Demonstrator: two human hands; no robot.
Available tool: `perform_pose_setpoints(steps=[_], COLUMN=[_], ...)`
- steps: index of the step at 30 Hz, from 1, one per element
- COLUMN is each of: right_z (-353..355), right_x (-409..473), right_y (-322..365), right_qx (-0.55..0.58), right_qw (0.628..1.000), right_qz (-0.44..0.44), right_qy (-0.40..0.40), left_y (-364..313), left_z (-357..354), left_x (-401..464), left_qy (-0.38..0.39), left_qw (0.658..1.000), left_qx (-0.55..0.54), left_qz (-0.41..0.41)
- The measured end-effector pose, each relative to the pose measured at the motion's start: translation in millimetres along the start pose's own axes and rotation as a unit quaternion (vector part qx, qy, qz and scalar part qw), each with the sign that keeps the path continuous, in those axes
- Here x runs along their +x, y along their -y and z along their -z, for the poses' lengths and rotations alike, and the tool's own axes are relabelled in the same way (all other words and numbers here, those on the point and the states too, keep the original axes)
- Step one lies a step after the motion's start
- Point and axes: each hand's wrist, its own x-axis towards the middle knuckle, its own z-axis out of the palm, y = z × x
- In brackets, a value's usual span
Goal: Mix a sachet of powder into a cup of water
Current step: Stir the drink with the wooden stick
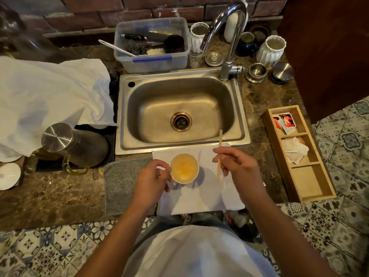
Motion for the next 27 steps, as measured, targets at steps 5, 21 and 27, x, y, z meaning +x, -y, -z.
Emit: perform_pose_setpoints(steps=[5, 21, 27], right_z=[-21.8, -53.8, -49.9], right_x=[-6.2, -6.9, -1.8], right_y=[11.8, -16.5, -35.9], right_qx=[0.127, -0.239, -0.292], right_qw=[0.990, 0.950, 0.922], right_qz=[-0.063, 0.197, 0.241], right_qy=[0.025, -0.021, -0.085], left_y=[0.6, 0.7, 1.4], left_z=[5.5, 11.8, 10.6], left_x=[6.3, 8.4, 6.7], left_qy=[0.023, 0.073, 0.066], left_qw=[1.000, 0.997, 0.998], left_qx=[-0.010, -0.021, -0.022], left_qz=[-0.008, 0.004, 0.001])
